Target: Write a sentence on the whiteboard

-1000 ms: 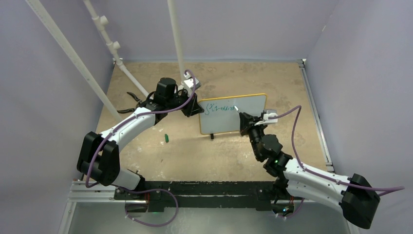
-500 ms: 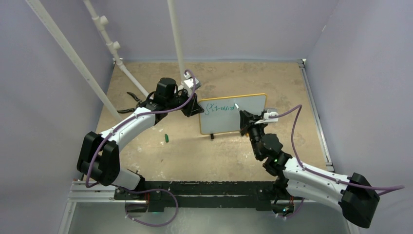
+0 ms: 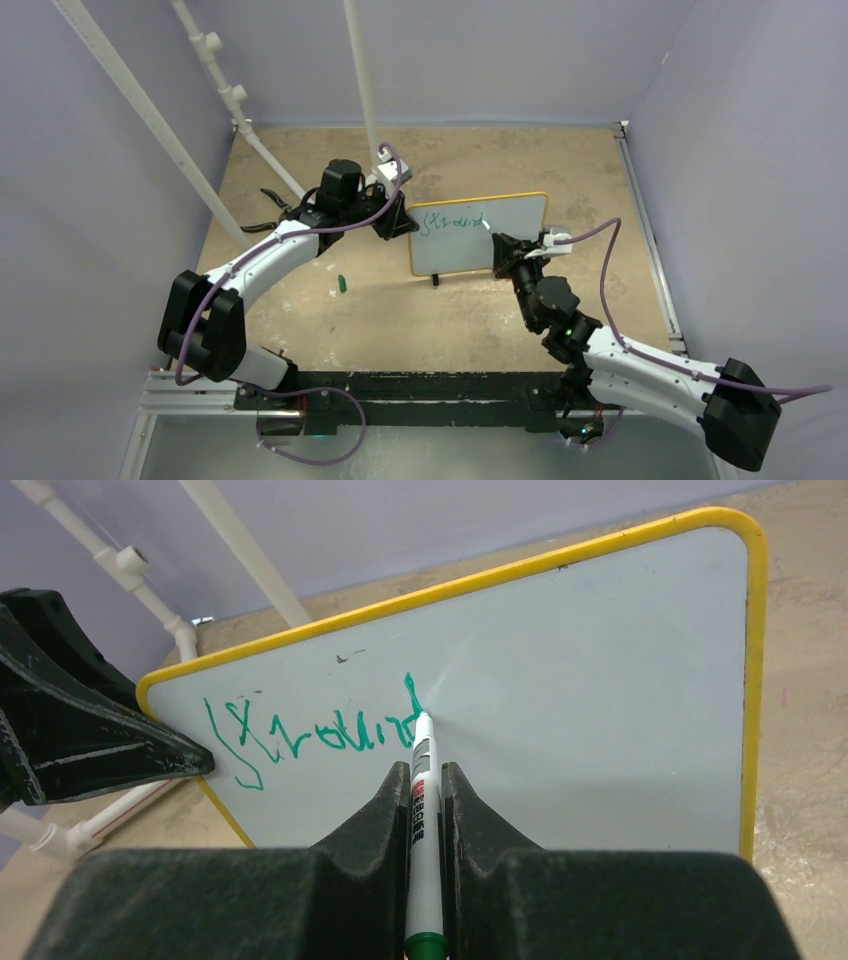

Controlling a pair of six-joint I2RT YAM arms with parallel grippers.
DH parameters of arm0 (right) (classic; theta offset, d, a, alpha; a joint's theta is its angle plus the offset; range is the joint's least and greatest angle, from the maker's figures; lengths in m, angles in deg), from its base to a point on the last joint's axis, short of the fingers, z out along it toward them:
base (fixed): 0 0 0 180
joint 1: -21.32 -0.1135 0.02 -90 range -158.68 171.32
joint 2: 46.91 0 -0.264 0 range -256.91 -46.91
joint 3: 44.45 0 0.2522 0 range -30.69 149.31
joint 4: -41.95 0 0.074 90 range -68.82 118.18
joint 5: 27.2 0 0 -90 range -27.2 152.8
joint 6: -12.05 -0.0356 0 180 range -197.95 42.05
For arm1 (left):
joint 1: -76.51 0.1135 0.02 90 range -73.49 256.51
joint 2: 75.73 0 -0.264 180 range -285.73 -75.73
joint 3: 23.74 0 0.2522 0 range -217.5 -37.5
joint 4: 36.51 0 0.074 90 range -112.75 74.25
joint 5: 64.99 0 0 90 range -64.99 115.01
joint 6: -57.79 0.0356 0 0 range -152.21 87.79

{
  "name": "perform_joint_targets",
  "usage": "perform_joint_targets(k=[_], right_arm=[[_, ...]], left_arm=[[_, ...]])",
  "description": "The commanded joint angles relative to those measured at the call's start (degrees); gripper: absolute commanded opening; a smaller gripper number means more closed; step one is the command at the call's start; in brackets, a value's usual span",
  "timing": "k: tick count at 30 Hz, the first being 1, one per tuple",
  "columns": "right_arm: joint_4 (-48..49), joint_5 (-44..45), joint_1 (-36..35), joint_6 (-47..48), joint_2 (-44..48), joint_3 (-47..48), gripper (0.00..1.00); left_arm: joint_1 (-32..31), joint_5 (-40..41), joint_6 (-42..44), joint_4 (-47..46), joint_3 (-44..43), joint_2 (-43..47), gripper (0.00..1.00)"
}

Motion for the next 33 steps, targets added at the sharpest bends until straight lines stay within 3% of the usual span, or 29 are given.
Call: perform_joint_targets(k=[1,24,33], right_arm=[[-2.3,0.9,0.2,-2.1,1.5,-0.7,0.00],[-4.5,4.1,0.2,-0.1,3.9,1.0,0.00],[-3.4,-1.8,0.2,2.4,6.7,0.4,0.00]], left_arm=[[0.1,3.0,2.4,-0.1,-0.2,1.7,0.00],[0.1,3.9,3.2,0.6,-0.2,2.2,0.00],[0.3,4.2,3.7,1.5,-0.4,2.4,0.00]])
